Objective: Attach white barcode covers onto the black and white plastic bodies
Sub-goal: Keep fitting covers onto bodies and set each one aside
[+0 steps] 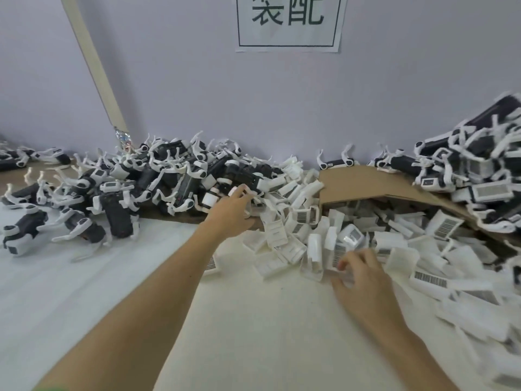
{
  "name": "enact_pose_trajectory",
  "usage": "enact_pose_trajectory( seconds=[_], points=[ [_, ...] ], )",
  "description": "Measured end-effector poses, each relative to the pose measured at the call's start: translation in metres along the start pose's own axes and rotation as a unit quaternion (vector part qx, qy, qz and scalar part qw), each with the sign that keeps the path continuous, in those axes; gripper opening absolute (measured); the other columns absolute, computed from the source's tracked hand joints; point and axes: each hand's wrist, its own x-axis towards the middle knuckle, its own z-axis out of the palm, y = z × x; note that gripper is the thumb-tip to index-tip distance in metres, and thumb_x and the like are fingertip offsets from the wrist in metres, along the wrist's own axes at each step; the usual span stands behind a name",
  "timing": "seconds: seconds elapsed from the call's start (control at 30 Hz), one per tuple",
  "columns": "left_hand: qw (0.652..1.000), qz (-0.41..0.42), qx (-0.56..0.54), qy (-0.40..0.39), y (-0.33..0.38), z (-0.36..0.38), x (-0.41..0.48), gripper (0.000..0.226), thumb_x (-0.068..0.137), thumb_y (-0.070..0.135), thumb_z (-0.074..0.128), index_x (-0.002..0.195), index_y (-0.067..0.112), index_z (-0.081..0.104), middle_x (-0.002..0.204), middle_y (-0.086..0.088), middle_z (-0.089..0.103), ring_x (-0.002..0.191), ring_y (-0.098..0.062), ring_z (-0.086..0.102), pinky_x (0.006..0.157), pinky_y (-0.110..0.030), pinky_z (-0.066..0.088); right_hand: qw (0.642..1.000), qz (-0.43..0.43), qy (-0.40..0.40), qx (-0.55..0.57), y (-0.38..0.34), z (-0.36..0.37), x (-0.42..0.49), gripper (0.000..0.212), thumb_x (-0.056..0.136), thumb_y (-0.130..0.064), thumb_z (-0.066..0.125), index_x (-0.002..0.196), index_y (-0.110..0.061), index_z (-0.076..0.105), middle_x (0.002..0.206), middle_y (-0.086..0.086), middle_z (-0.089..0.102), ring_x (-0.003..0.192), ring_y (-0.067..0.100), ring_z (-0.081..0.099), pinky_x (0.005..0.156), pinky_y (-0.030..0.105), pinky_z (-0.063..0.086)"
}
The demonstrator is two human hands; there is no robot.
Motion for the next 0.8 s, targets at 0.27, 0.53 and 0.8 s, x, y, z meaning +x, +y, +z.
enact_pose_trajectory(
  seconds=[0.27, 0.53, 0.8],
  points=[
    [0.979, -0.088, -0.012, 0.185, -0.009, 0.028, -0.039, 0.041, 0.091, 0.028, 0.069, 0.12, 0.013, 0.046, 0.09, -0.004, 0.065, 0.088, -0.03, 0.063, 0.071, -0.039, 0.049, 1.0, -0.013, 0.001, 0.018, -0.002, 0.003, 0.0, 0.03, 0.079, -0.036, 0.078, 0.081, -0.028, 0.049, 0.085, -0.014, 0.048, 0.073, 0.008, 0.051, 0.079, 0.032, 0.032],
    [0.984, -0.104, -0.12, 0.081, -0.022, 0.026, -0.007, 0.075, 0.092, 0.047, 0.065, 0.155, 0.026, 0.03, 0.154, -0.008, 0.033, 0.108, -0.028, 0.062, 0.083, -0.038, 0.049, 1.0, -0.015, -0.019, -0.01, -0.002, 0.008, -0.001, 0.061, 0.083, -0.051, 0.07, 0.138, -0.033, 0.05, 0.131, -0.014, 0.05, 0.111, 0.01, 0.059, 0.092, 0.033, 0.032],
    [0.919, -0.161, -0.332, 0.139, -0.024, 0.017, -0.003, 0.039, 0.103, 0.018, 0.049, 0.141, 0.019, 0.056, 0.138, -0.017, 0.049, 0.095, -0.028, 0.061, 0.092, -0.043, 0.051, 0.989, -0.085, 0.103, 0.062, -0.004, -0.003, 0.0, 0.066, 0.079, -0.016, 0.082, 0.137, -0.02, 0.05, 0.133, -0.008, 0.055, 0.119, 0.015, 0.055, 0.097, 0.024, 0.029]
  ],
)
